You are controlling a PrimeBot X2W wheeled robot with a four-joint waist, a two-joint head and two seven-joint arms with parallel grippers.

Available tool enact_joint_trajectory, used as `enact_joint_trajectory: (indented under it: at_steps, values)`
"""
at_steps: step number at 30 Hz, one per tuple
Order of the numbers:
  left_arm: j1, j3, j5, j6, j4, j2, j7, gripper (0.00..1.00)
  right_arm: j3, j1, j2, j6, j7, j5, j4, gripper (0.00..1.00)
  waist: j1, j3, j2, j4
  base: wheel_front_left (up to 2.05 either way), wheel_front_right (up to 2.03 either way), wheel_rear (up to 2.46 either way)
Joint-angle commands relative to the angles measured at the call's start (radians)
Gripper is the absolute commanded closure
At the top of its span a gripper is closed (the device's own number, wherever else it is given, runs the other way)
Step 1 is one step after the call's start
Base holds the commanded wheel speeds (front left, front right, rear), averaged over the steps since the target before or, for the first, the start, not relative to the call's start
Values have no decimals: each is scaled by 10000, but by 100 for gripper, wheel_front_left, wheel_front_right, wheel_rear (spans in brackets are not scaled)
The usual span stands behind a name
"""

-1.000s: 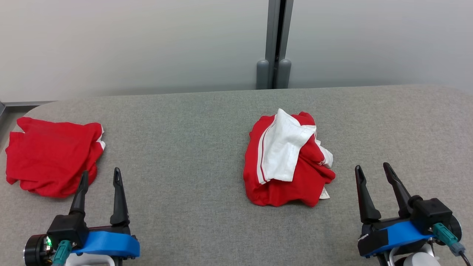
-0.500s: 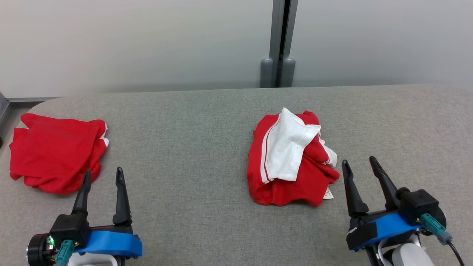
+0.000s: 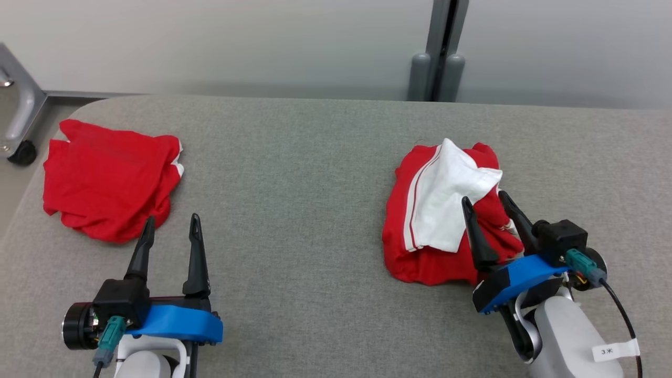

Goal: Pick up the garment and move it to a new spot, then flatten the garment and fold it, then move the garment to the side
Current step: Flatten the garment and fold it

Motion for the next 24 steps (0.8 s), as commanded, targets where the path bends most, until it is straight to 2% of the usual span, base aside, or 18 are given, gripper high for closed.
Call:
enact_joint_trajectory:
  at_steps: [1,5,10,11,12,19,24]
  values:
    - [-162,23,74,-59,60,-29,-45,0,-58,-241,-50,3,-47,-13,164,0,0,213,0,240,0,0,0]
    - [-335,29,149,-168,193,-137,-46,0,-129,-726,-48,1,-56,181,1036,0,0,372,0,499,0,0,0]
    - [-470,89,246,-274,295,-279,-44,0,-93,-1131,-50,1,-58,493,976,0,0,466,0,677,0,0,0]
    - [-466,101,254,-296,316,-300,-44,0,-78,-1205,-51,1,-57,515,874,84,0,468,0,696,0,0,0]
    - [-462,100,274,-319,342,-319,-46,0,-103,-1291,-51,1,-57,513,741,100,0,458,0,720,0,0,0]
    - [-466,164,376,-421,502,-440,-44,0,365,-1696,-44,3,-56,451,301,100,0,306,0,802,0,0,0]
    - [-432,318,408,-501,492,-506,-44,0,2265,-1937,-41,1,-56,1114,-213,100,0,184,0,902,0,0,0]
